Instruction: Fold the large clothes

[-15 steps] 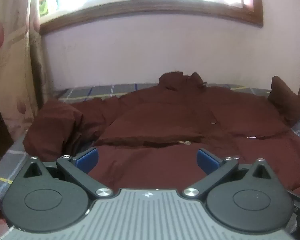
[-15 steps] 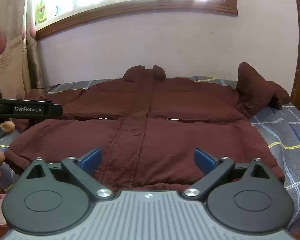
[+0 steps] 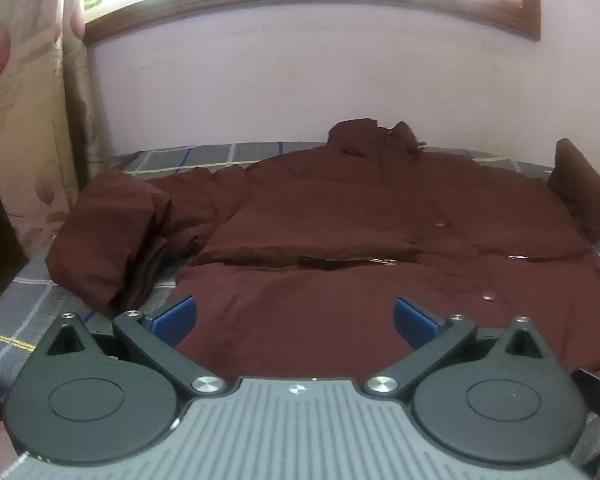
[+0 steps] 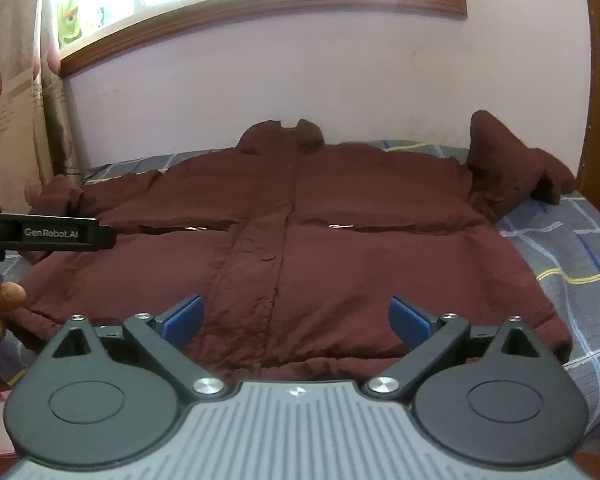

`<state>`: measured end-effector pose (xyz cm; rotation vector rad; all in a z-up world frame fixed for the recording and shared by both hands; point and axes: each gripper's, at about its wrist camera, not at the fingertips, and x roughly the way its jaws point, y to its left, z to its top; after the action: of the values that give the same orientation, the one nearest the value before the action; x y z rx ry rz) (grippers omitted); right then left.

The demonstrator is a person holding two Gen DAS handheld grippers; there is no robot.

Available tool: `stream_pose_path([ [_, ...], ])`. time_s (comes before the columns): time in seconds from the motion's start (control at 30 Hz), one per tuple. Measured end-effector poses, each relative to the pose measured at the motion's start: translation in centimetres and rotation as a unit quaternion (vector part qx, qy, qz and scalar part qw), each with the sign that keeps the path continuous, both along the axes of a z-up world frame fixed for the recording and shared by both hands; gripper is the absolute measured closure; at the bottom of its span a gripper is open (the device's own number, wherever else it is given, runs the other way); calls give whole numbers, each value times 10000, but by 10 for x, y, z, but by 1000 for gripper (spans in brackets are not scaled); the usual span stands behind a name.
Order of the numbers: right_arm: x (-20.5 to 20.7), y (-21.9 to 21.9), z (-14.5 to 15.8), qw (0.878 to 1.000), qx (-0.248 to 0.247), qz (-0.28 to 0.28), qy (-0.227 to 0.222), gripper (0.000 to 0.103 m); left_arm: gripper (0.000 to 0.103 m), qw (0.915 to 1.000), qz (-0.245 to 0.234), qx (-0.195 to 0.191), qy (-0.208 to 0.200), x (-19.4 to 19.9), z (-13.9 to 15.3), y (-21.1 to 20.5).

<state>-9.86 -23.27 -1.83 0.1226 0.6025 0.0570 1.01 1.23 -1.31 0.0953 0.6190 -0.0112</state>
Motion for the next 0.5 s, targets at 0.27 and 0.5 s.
stream_pose_path([
  [0.27,1,-2,0,9963,650,553,-89,4,0,9979,367,362,-402,1,-8,21],
  [0.5,8,7,-9,9954,681,646,178,4,5,9881,1022,976,-614,21,-27,68],
])
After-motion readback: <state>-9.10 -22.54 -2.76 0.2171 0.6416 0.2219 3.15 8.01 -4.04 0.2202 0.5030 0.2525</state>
